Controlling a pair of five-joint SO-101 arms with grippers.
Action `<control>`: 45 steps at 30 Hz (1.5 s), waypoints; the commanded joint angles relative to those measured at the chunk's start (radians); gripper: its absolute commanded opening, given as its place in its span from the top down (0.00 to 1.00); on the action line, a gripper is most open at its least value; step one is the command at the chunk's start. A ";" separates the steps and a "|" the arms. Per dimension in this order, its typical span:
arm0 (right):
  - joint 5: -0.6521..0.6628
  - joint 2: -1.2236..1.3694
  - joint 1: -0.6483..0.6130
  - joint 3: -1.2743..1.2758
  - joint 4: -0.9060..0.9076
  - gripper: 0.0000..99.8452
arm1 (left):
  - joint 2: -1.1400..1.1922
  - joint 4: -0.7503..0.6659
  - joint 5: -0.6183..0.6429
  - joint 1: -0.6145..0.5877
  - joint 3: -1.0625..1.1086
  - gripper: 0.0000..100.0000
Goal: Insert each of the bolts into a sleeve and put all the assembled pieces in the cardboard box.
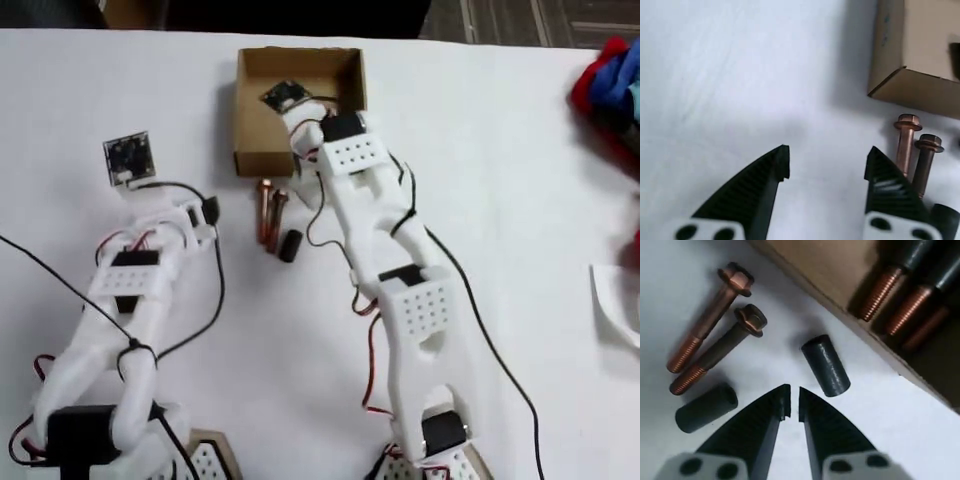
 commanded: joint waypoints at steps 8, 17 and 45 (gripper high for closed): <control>0.106 -0.007 0.047 -0.005 -0.013 0.84 | -0.005 -0.018 0.005 0.000 -0.004 0.74; 0.153 0.064 0.064 -0.005 -0.062 0.84 | -0.005 -0.018 0.005 0.000 -0.004 0.74; 0.152 0.113 0.022 -0.118 -0.048 0.85 | -0.005 -0.018 0.005 0.000 -0.004 0.74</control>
